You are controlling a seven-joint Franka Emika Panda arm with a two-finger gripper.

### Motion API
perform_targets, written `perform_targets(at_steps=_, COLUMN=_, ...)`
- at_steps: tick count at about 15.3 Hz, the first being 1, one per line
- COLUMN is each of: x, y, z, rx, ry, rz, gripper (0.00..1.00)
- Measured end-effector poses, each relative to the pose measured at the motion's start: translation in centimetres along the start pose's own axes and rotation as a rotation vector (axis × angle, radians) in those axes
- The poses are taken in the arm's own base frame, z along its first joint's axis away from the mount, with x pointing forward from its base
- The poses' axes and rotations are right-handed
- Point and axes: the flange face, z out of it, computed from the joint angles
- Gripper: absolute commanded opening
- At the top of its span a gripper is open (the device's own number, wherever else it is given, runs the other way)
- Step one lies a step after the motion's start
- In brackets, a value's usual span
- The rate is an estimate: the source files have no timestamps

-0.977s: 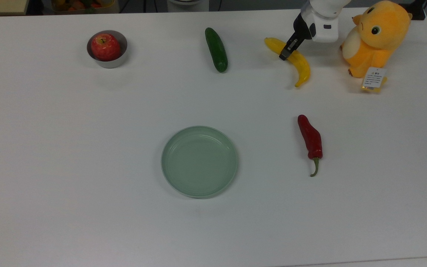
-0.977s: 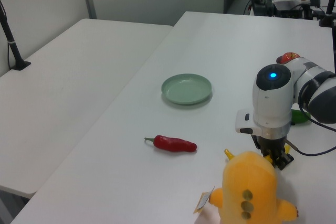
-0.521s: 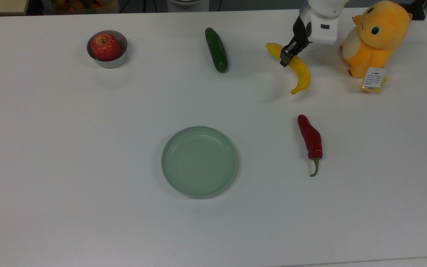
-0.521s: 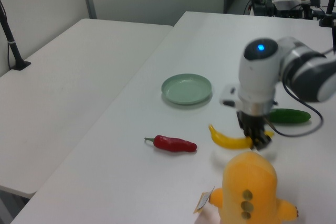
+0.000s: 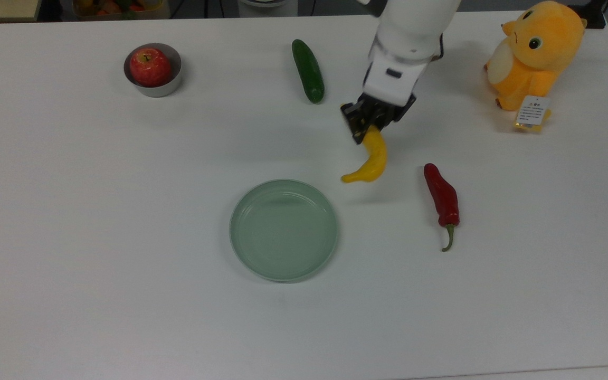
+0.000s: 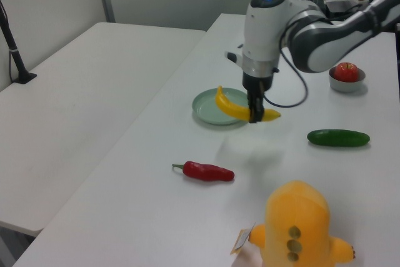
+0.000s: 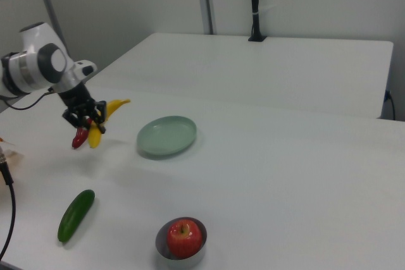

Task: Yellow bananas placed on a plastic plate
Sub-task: 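Carry the held banana over the pale green plate and lower it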

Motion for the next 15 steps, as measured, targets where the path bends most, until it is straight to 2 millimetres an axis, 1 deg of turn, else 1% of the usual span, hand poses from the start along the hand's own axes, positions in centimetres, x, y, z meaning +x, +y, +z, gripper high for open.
perform_targets(at_steps=1, x=0.7, y=1.9, z=0.7, rx=-0.005, ry=0.02, rz=0.041, gripper=0.0)
perform_targets(at_steps=4, x=1.6, y=5.5, z=2.4, rx=-0.021, ry=0.057, rz=0.117, gripper=0.0)
perform_targets(at_steps=6, x=1.8, y=7.5, z=3.5, rx=-0.033, ry=0.061, rz=0.16, gripper=0.0)
perform_targets(at_steps=8, x=2.2, y=9.5, z=4.1, rx=-0.047, ry=0.085, rz=0.193, gripper=0.01)
perform_targets(at_steps=9, x=2.3, y=10.0, z=4.2, rx=-0.05, ry=0.093, rz=0.2, gripper=0.02)
perform_targets(at_steps=10, x=2.5, y=10.5, z=4.5, rx=-0.053, ry=0.103, rz=0.208, gripper=0.08)
perform_targets(at_steps=11, x=2.6, y=10.9, z=4.7, rx=-0.056, ry=0.113, rz=0.217, gripper=0.26)
perform_targets(at_steps=12, x=2.7, y=11.3, z=4.8, rx=-0.058, ry=0.123, rz=0.222, gripper=0.98)
perform_targets(at_steps=13, x=2.7, y=11.6, z=4.9, rx=-0.06, ry=0.126, rz=0.226, gripper=1.0)
perform_targets(at_steps=15, x=2.7, y=11.6, z=5.1, rx=-0.06, ry=0.125, rz=0.227, gripper=1.0)
